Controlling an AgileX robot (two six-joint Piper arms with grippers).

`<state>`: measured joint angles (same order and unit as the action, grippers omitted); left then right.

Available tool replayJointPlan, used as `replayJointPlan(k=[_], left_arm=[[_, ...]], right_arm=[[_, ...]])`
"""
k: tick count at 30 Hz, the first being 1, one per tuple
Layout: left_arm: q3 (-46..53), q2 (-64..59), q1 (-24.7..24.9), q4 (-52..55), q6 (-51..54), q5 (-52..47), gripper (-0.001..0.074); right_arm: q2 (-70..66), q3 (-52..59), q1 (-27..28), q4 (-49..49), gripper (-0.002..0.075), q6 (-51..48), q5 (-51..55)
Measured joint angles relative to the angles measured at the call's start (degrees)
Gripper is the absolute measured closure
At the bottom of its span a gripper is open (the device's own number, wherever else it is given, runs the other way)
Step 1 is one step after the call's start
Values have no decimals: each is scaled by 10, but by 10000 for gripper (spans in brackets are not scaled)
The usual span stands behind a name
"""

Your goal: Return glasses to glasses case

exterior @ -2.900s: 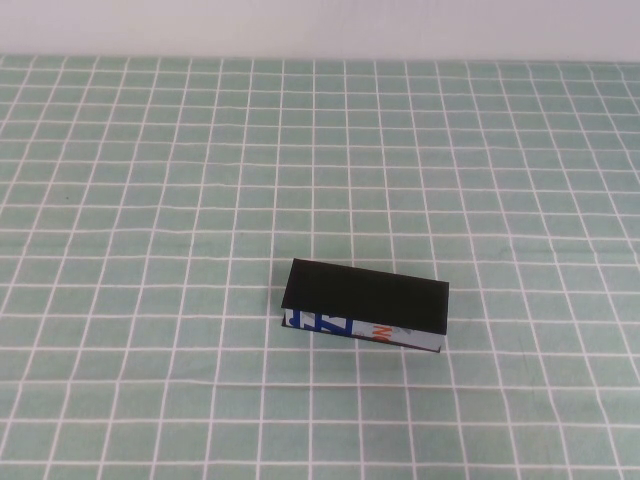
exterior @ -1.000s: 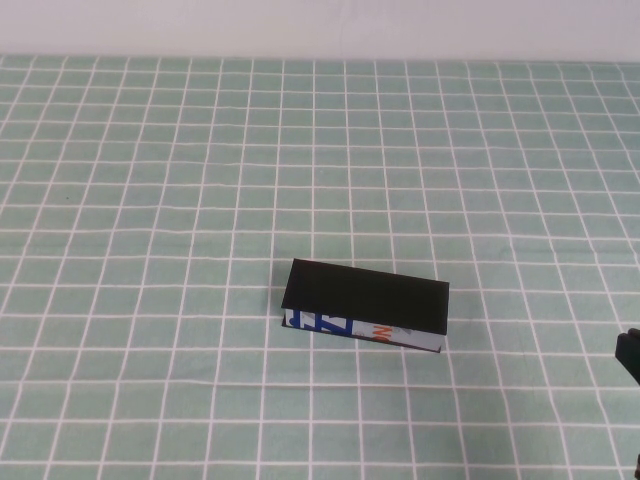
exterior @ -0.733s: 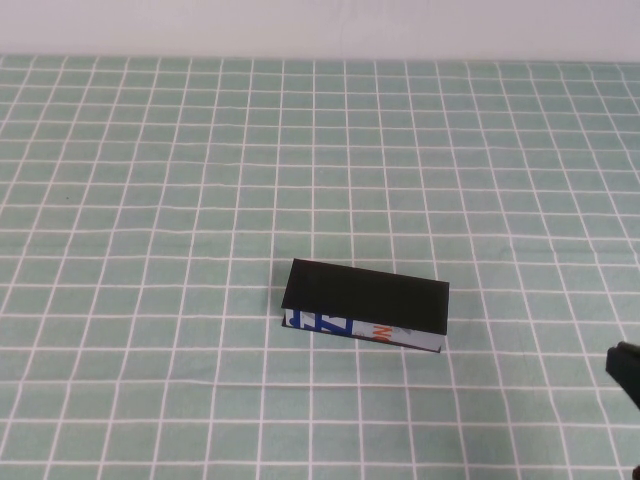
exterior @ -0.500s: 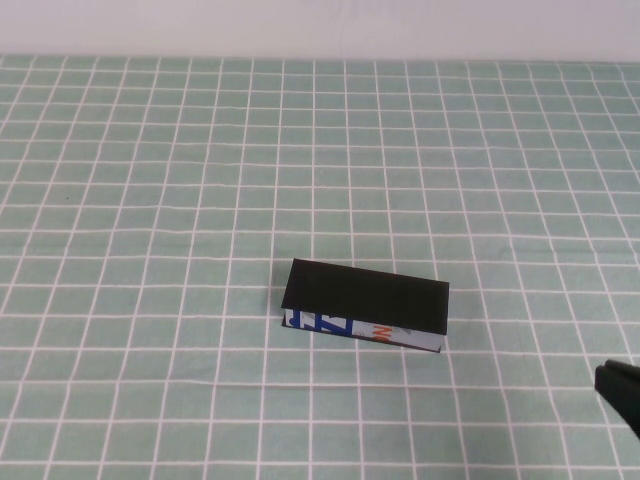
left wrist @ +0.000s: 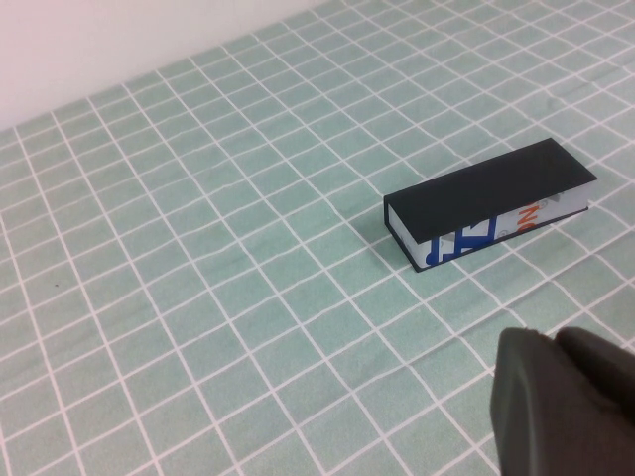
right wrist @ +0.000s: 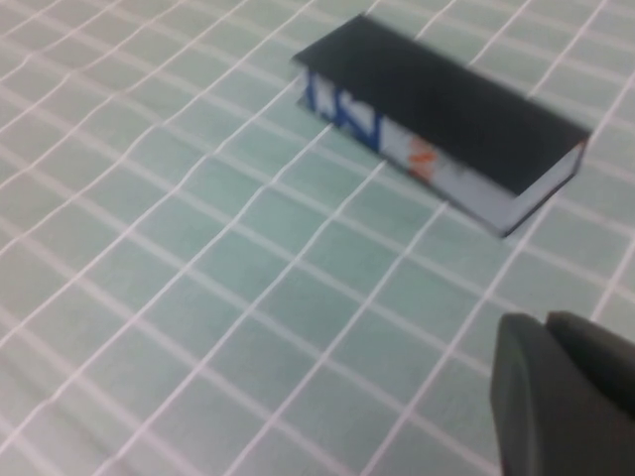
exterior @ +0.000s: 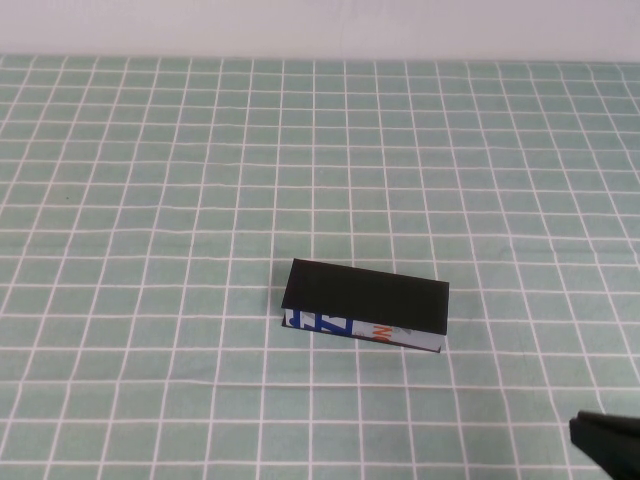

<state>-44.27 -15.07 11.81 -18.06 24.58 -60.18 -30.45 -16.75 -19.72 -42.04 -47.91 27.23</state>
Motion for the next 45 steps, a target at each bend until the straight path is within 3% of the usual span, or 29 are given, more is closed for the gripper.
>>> replayJointPlan(k=[15,20,28,33,39,45], left_arm=[[25,0,-10,3,53,34,737],[78,15,-10,13,72,109,737],[225,40,-10,20,75,319,737],[311,50,-10,29,74,356,737],[386,85,-10,62,-15,406,737],[438,124,-10,176,-172,431,737]], right_arm=[[0,0,0,2,739,1,97],[0,0,0,3,739,1,118],[0,0,0,3,739,1,124],[0,0,0,3,739,1,124],[0,0,0,4,739,1,124],[0,0,0,4,739,1,124]])
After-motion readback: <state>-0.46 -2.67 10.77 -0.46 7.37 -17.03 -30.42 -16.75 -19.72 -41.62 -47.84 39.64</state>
